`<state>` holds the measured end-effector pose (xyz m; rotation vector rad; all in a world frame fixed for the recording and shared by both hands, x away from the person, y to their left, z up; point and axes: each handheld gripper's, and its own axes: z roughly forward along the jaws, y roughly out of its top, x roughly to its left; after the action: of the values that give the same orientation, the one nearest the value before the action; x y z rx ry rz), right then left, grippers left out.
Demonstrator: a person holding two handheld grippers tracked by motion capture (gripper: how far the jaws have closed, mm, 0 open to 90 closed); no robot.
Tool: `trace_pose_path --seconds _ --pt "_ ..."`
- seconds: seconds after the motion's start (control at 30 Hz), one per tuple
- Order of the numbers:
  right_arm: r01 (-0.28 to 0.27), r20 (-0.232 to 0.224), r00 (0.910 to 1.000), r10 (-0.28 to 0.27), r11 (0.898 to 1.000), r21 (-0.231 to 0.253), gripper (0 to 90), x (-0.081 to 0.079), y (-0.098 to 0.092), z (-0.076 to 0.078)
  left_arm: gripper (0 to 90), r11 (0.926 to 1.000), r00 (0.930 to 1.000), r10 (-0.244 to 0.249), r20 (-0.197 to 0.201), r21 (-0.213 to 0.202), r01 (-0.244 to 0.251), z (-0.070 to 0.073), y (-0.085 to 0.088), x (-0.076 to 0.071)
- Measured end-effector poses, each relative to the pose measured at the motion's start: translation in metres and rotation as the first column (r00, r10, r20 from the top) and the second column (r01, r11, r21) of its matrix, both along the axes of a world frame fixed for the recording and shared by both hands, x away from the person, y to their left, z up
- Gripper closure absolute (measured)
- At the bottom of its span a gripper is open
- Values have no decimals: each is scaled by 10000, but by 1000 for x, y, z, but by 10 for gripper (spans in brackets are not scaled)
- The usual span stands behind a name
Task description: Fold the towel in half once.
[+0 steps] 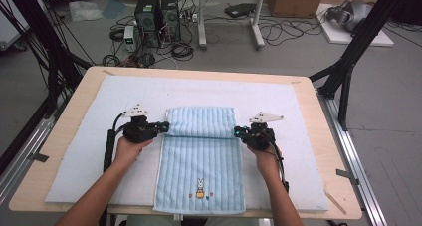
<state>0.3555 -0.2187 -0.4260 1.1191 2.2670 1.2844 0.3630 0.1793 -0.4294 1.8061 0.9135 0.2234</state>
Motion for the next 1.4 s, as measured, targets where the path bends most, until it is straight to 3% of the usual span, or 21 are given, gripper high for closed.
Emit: trace_pose_path --seconds 0.17,0.37,0.6,0.67,0.7,0.73,0.77,0.87,1.1,1.4 --pt "-131 -169 9998 133 9999 110 851 -11 -3 -2 854 9996 9997 -222 -31 170 223 -6 1 -13" --pt "-366 -381 9986 359 9992 -171 851 -27 -2 -2 854 9985 9989 -442 -176 309 447 -8 2 -22" --pt "-460 -699 9966 435 9984 -344 848 -35 -3 -7 841 9965 9970 -628 -450 532 651 -14 3 -31" --pt "-393 -915 9952 349 9981 -472 805 -35 -2 -10 781 9974 9977 -505 -457 494 527 -16 4 -30" --pt "-283 -910 9955 244 9987 -420 747 -34 -3 -10 684 9985 9990 -210 -392 493 229 -15 4 -29" --pt "-129 -911 9958 116 9998 -145 684 -33 -5 -10 568 9991 9994 50 -356 421 -35 -15 6 -28" --pt "15 -929 9957 8 9997 246 643 -32 -9 -9 513 9993 9990 278 -349 243 -269 -14 7 -26" --pt "441 -670 9969 -409 9979 468 565 -33 -16 -4 452 9969 9969 767 -195 213 -763 -10 10 -18" --pt "947 -636 9939 -906 9934 646 451 -31 -24 -3 443 9867 9865 1621 -219 154 -1618 -3 10 14" --pt "1070 -666 9925 -1030 9924 602 405 -30 -26 -4 433 9781 9789 1947 -616 875 -1890 -7 -8 47"
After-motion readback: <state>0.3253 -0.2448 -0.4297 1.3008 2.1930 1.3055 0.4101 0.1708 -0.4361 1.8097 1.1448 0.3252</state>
